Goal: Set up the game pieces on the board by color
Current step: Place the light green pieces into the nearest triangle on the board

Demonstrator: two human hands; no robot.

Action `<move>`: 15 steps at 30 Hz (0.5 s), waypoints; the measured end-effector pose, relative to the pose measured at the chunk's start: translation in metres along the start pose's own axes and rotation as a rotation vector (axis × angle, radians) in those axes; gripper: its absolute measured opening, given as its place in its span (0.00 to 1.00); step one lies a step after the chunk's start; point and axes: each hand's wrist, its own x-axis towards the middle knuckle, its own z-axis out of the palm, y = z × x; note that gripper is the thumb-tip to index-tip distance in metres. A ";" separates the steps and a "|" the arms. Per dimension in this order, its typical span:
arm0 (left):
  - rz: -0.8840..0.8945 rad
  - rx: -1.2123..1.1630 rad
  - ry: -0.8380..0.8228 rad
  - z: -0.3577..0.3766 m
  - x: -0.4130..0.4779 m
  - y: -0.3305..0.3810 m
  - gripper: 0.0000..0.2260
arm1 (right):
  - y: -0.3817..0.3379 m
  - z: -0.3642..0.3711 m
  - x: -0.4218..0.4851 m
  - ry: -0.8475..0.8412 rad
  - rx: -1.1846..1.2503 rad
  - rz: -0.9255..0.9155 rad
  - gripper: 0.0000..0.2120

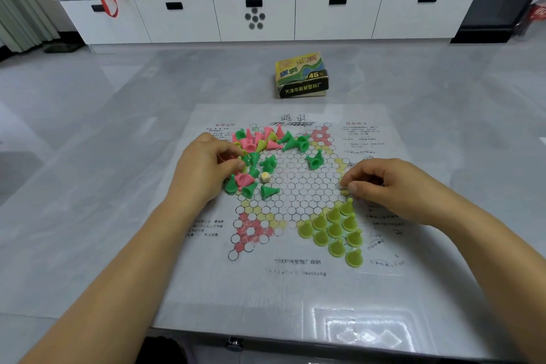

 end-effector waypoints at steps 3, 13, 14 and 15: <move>0.010 -0.051 0.029 0.000 0.001 0.000 0.03 | 0.001 0.000 0.000 0.003 0.003 -0.008 0.05; 0.283 -0.353 -0.025 0.014 -0.022 0.057 0.06 | -0.015 0.001 0.005 0.247 0.229 -0.200 0.09; 0.305 -0.363 -0.030 0.019 -0.024 0.062 0.06 | -0.018 0.002 0.006 0.242 0.234 -0.223 0.10; 0.316 -0.381 -0.035 0.023 -0.025 0.066 0.05 | -0.020 0.003 0.007 0.234 0.244 -0.242 0.10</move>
